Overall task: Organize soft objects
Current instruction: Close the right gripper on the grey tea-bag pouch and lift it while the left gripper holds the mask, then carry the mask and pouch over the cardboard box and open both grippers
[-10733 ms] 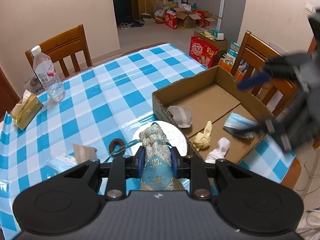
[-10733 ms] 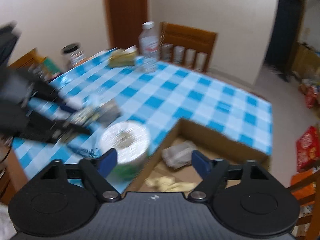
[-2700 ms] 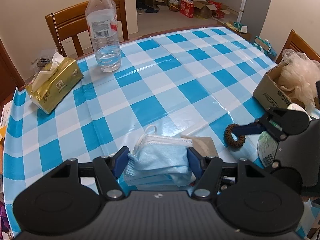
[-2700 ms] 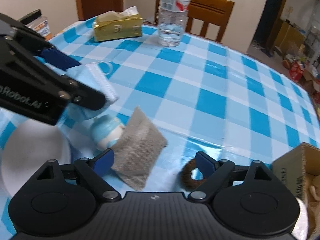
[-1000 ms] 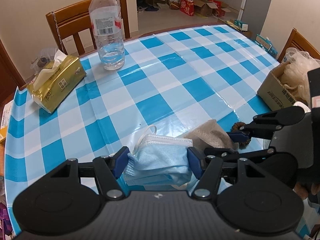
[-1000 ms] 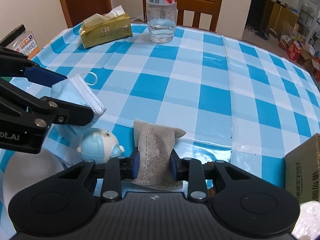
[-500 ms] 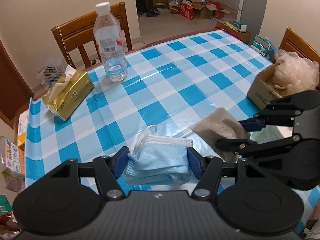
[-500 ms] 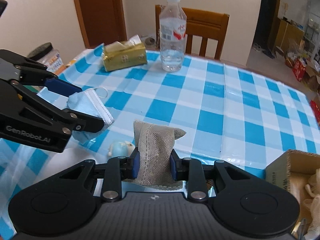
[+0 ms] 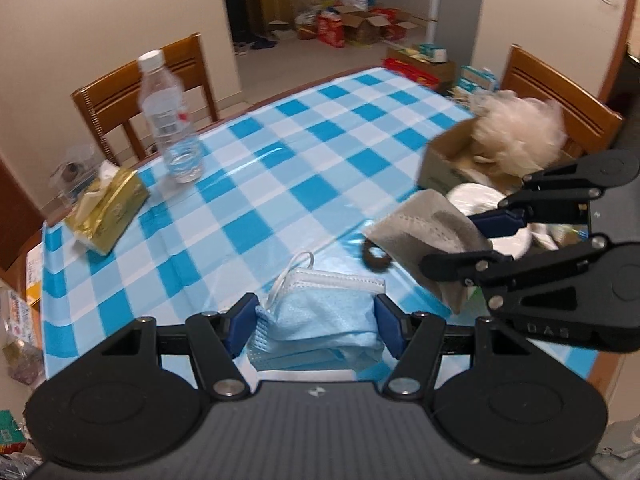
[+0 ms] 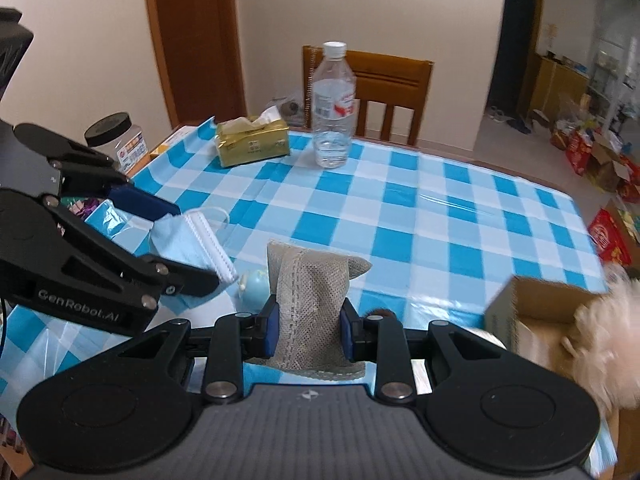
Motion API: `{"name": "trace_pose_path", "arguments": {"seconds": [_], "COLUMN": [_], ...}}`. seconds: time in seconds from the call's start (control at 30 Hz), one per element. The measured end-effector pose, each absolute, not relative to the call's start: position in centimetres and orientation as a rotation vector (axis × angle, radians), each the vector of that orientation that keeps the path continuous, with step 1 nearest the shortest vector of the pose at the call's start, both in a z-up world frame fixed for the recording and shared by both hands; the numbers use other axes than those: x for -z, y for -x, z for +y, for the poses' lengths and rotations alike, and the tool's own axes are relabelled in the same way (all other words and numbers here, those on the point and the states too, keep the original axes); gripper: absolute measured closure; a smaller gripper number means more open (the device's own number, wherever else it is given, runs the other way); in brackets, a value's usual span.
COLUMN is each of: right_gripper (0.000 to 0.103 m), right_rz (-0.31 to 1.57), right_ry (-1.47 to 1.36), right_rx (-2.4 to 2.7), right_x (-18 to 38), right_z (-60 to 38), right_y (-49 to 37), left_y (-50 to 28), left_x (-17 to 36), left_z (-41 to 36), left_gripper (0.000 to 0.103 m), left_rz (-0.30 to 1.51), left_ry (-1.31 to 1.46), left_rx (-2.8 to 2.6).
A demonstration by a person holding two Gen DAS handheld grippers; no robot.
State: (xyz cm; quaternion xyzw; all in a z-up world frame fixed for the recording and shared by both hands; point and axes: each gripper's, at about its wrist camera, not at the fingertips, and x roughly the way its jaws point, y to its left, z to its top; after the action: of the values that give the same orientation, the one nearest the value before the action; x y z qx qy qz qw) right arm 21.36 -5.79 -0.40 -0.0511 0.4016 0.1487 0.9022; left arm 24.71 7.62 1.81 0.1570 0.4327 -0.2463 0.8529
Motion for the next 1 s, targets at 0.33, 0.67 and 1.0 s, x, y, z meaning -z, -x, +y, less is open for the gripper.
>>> {"name": "trace_pose_path", "arguments": {"seconds": [0.33, 0.67, 1.0], "right_gripper": [0.069, 0.032, 0.000], "right_rz": [0.826, 0.822, 0.851], "right_ry": [0.083, 0.066, 0.026], "right_rx": [-0.110, 0.078, 0.030], "right_x": [-1.3, 0.0, 2.8], "right_z": [-12.8, -22.5, -25.4], "right_y": [-16.6, -17.9, -17.4], "left_y": [-22.0, -23.0, -25.8], "left_x": [-3.5, -4.4, -4.0], "left_z": [3.0, -3.4, -10.8], "left_gripper": [0.041, 0.041, 0.040], "left_rz": [0.858, 0.812, 0.796], "left_ry": [-0.372, -0.384, -0.377], "left_rx": [0.660, 0.726, 0.768]}}
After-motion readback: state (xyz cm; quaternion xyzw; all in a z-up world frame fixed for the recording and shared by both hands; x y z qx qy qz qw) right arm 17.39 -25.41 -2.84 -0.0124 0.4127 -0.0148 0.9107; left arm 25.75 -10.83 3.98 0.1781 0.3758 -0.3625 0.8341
